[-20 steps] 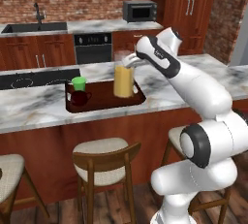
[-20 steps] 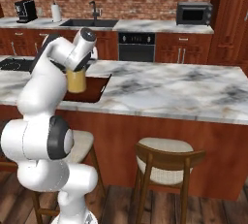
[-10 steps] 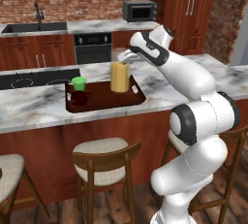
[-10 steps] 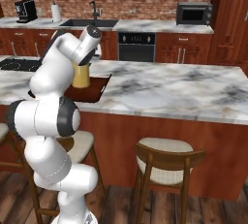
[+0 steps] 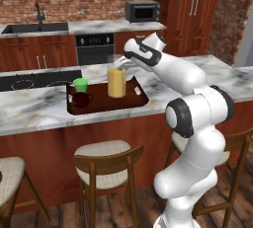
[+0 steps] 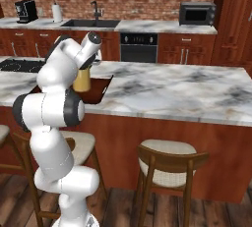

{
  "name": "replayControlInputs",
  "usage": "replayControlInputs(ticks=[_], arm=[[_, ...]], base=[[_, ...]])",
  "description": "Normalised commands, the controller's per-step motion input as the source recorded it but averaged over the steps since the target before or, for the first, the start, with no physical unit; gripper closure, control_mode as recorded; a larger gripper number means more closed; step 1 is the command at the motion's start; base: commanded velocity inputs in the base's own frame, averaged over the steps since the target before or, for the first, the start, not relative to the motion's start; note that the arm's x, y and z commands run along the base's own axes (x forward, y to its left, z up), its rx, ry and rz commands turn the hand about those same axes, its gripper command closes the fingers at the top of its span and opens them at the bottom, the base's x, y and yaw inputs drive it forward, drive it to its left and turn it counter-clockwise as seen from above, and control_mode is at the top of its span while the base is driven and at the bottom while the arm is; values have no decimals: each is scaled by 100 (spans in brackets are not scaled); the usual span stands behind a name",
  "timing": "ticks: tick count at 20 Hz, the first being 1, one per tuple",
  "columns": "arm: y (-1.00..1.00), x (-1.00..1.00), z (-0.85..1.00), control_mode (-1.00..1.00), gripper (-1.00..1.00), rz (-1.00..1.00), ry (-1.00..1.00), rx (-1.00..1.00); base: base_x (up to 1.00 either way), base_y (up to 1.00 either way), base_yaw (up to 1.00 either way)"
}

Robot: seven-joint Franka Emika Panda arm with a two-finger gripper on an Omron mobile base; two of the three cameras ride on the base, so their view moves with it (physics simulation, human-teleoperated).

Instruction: There is a tray on the dining counter. Grab the cup, mug, and pitcher and place them on the tray. The pitcher may be placed next to the tray if it cannot fit the tray.

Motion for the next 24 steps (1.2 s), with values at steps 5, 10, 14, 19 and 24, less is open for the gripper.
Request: replayControlInputs(ticks=[5,10,14,19,24], arm=[[7,18,-29,-100,100,0,0,0],[6,18,-27,-100,100,0,0,0],[1,2,-9,-100,100,0,0,0],[0,0,0,-100,100,0,0,0],[0,0,0,-100,100,0,0,0]], base=[[0,0,0],[0,0,0],[0,0,0],[0,0,0],[0,0,0]])
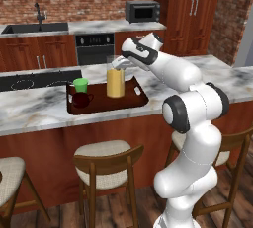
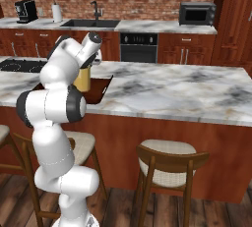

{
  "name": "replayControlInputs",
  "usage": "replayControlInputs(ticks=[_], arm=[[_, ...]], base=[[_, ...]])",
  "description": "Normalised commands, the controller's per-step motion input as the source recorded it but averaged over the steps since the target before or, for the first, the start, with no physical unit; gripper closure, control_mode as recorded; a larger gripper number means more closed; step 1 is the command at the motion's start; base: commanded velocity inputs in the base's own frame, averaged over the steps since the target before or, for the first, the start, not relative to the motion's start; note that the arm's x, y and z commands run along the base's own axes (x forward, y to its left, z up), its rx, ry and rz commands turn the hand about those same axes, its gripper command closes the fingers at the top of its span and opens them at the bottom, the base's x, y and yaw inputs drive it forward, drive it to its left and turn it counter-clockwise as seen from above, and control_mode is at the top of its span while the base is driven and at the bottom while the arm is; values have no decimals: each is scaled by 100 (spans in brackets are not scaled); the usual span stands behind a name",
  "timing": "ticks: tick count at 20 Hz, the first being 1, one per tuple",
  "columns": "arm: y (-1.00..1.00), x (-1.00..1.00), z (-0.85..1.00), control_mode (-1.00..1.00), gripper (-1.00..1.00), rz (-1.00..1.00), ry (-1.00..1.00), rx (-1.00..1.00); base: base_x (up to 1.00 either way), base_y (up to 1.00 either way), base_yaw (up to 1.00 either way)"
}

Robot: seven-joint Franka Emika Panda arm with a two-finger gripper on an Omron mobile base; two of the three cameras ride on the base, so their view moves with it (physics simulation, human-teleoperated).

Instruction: There is a tray on the dining counter. Grab the cup, mug, and pitcher and place them on the tray. The pitcher may be placed next to the tray if it cannot fit the tray.

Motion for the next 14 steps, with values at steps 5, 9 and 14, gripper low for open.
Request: replayControlInputs(ticks=[5,9,14], arm=[[0,0,0,-100,-100,0,0,0],[0,0,0,-100,-100,0,0,0],[0,0,0,-100,-100,0,0,0]], base=[[0,0,0],[0,0,0],[0,0,0]])
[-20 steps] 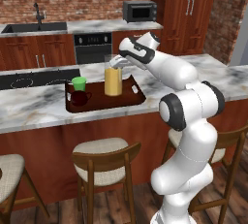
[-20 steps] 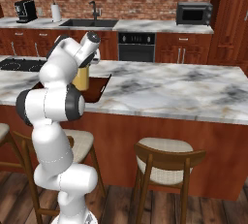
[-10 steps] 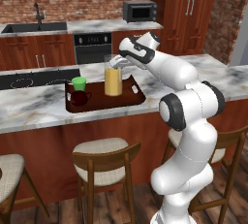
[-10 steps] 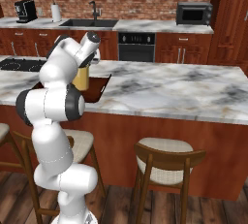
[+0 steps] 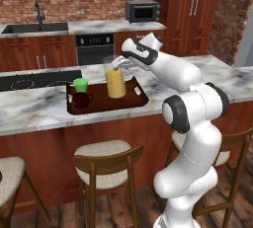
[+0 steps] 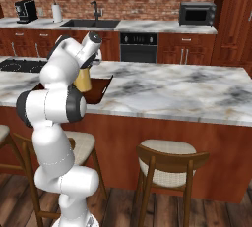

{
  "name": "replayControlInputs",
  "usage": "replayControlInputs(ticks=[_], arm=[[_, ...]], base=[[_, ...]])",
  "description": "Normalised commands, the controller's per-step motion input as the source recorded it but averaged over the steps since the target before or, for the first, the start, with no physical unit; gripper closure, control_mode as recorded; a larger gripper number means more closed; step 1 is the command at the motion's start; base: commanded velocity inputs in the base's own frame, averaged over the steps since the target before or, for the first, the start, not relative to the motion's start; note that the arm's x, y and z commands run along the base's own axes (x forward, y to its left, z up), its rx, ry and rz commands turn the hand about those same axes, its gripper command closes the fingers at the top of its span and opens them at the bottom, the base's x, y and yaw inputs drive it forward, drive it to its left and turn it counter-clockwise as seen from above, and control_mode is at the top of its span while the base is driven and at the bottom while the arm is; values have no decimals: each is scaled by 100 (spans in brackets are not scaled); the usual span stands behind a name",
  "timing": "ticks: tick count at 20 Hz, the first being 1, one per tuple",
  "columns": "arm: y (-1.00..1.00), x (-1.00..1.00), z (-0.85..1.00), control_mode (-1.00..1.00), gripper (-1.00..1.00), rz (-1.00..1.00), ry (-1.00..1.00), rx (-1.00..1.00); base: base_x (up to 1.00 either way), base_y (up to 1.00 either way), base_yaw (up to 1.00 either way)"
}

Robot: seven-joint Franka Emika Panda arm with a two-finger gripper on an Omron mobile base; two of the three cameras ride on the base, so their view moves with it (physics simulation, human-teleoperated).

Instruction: There is a tray on the dining counter. Grab the cup, mug, and pitcher and place them on the tray. The pitcher may be placed next to the tray if it cannot fit the tray.

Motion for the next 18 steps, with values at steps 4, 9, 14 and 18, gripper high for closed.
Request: replayControlInputs(ticks=[4,9,14,18], arm=[[0,0,0,-100,-100,0,0,0],[0,-3,3,-100,-100,0,-12,-1],[0,-30,14,-100,-100,0,-12,-8],[0,-44,22,-100,-100,0,-4,-10]], base=[[0,0,0],[0,0,0],[0,0,0],[0,0,0]])
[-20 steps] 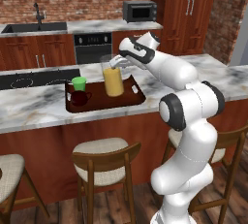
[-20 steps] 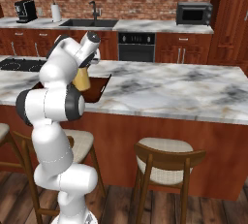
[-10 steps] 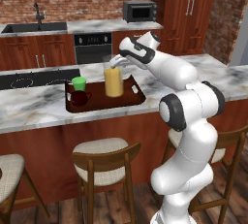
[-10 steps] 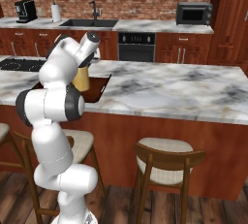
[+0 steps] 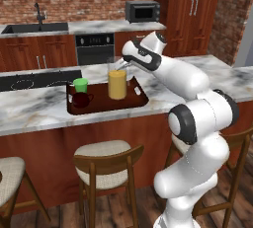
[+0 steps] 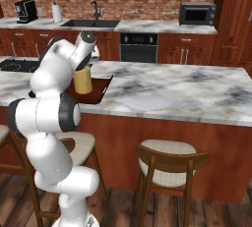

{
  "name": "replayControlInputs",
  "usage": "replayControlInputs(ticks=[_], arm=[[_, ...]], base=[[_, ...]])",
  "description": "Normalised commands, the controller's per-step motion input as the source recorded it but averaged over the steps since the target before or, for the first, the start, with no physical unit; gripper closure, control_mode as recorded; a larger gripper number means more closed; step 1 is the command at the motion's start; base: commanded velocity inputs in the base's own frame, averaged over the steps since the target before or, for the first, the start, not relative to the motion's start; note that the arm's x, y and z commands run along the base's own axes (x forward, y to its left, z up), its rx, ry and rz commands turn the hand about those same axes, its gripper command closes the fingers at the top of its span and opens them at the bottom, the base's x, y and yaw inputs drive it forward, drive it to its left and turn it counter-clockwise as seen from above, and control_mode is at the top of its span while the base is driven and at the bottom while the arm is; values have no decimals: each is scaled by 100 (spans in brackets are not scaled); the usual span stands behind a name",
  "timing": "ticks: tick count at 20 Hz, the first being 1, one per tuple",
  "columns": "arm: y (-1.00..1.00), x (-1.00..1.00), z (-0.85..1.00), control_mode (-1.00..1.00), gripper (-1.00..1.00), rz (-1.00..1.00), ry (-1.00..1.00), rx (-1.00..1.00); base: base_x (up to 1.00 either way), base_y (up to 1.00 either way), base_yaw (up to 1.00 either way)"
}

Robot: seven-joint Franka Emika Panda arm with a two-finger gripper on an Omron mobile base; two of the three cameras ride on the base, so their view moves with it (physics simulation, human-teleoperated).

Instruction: There is a tray on the dining counter. Grab the cup, mug, and pitcher and place them on the tray. The pitcher may be placed next to the tray if it cannot fit the tray.

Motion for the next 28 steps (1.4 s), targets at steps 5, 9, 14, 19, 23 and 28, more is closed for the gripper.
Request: replayControlInputs(ticks=[5,9,14,19,23,28], arm=[[-1,-28,52,-100,-100,0,0,-8],[0,-30,77,-100,-100,-1,2,-7],[-1,-67,69,-100,-100,-13,7,-9],[-28,-96,21,-100,-100,-14,1,-6],[-30,-100,3,-100,-100,-20,0,0],[-31,-100,1,-100,-100,-23,0,0]], base=[[0,0,0],[0,0,0],[0,0,0],[0,0,0],[0,0,0],[0,0,0]])
